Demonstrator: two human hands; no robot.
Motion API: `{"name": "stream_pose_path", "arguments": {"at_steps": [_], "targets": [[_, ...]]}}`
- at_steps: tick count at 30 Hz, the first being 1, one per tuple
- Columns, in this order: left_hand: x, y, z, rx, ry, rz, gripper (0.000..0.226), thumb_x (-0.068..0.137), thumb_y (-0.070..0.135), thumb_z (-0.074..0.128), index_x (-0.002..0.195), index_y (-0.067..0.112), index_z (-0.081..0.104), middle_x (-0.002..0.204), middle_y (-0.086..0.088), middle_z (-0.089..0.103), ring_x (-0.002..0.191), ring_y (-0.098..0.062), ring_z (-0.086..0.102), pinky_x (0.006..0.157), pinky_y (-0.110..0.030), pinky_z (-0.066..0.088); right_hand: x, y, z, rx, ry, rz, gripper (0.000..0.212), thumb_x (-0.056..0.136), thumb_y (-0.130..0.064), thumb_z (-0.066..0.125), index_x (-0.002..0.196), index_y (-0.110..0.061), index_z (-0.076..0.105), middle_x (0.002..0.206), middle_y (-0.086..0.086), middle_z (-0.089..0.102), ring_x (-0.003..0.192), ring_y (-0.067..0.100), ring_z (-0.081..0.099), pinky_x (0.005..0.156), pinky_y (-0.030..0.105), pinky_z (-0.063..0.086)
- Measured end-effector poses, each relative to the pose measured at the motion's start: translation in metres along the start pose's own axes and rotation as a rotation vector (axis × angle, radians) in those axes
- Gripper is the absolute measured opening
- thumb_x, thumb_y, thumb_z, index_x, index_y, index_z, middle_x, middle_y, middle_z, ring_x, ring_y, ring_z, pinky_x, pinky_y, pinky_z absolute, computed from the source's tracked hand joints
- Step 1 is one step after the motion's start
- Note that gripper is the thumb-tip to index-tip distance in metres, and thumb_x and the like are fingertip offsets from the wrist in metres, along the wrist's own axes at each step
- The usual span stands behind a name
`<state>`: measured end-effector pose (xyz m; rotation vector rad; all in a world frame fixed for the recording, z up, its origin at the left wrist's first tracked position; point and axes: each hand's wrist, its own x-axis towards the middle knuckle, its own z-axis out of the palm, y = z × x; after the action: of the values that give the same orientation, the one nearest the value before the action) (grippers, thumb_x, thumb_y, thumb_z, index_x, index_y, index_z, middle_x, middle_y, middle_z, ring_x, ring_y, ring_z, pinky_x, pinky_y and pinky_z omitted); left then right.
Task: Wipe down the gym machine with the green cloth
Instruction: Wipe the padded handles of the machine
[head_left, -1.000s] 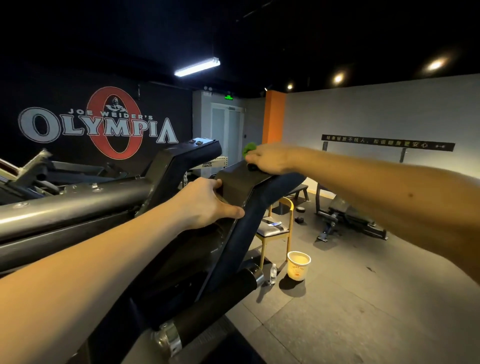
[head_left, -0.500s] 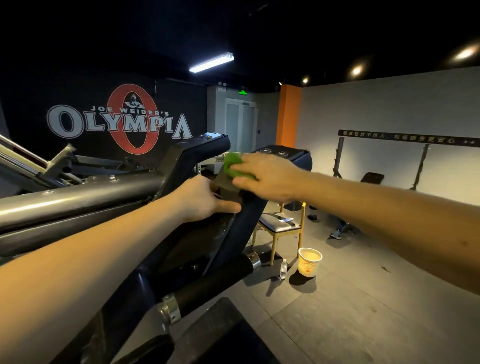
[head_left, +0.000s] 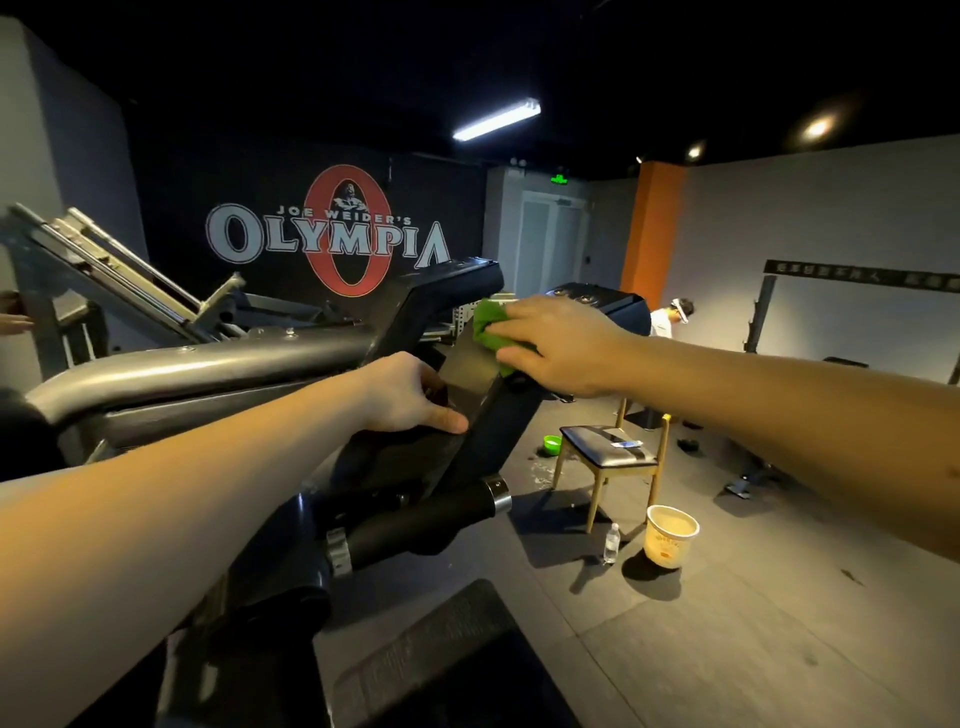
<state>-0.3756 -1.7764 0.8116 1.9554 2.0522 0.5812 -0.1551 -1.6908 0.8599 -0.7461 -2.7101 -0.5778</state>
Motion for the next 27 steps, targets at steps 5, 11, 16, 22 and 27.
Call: {"name": "stream_pose_path", "arguments": {"at_steps": [5,11,16,22,27], "targets": [[-0.021,-0.019,-0.013,0.128,-0.014,0.006,0.056,0.076,0.053,0.083,0.12,0.02,0.072,0.109,0.005,0.072,0.098,-0.016,0.066,0.093,-0.035,0.052,-0.003,-0.001,-0.006,-0.052,-0.059,-0.081,0.043,0.106,-0.041,0.044,0.145,-0.026,0.055,0.151,-0.002,0.049,0.139,0.021,0.041,0.116,0.044,0.033],[-0.042,-0.048,-0.027,0.129,0.011,-0.055,0.065,0.075,0.06,0.082,0.125,0.02,0.068,0.116,0.001,0.068,0.106,-0.021,0.062,0.098,-0.038,0.051,0.041,-0.043,0.013,-0.253,-0.129,-0.017,0.039,0.107,-0.038,0.038,0.119,-0.028,0.074,0.127,-0.008,0.067,0.129,0.02,0.051,0.112,0.044,0.034],[-0.052,-0.064,-0.027,0.133,0.026,-0.021,0.074,0.073,0.068,0.077,0.132,0.026,0.066,0.129,-0.003,0.066,0.117,-0.026,0.061,0.104,-0.045,0.05,0.015,-0.088,0.042,-0.283,-0.165,-0.038,0.035,0.106,-0.033,0.045,0.133,-0.026,0.065,0.145,-0.004,0.059,0.145,0.017,0.039,0.125,0.039,0.015],[-0.066,-0.063,-0.026,0.177,0.056,0.034,0.068,0.08,0.068,0.073,0.133,0.026,0.066,0.131,-0.006,0.066,0.121,-0.031,0.059,0.103,-0.043,0.046,-0.018,-0.058,0.008,-0.307,0.039,0.036,0.034,0.088,-0.014,0.075,0.122,-0.019,0.073,0.139,0.004,0.064,0.142,0.026,0.047,0.124,0.048,0.019],[-0.065,-0.066,-0.024,0.183,0.079,0.036,0.066,0.08,0.069,0.071,0.133,0.03,0.066,0.132,-0.004,0.065,0.124,-0.03,0.056,0.105,-0.045,0.043,-0.009,-0.103,0.017,-0.174,-0.079,0.209,0.029,0.102,-0.027,0.057,0.128,-0.025,0.069,0.147,0.002,0.056,0.144,0.026,0.04,0.121,0.044,0.03]]}}
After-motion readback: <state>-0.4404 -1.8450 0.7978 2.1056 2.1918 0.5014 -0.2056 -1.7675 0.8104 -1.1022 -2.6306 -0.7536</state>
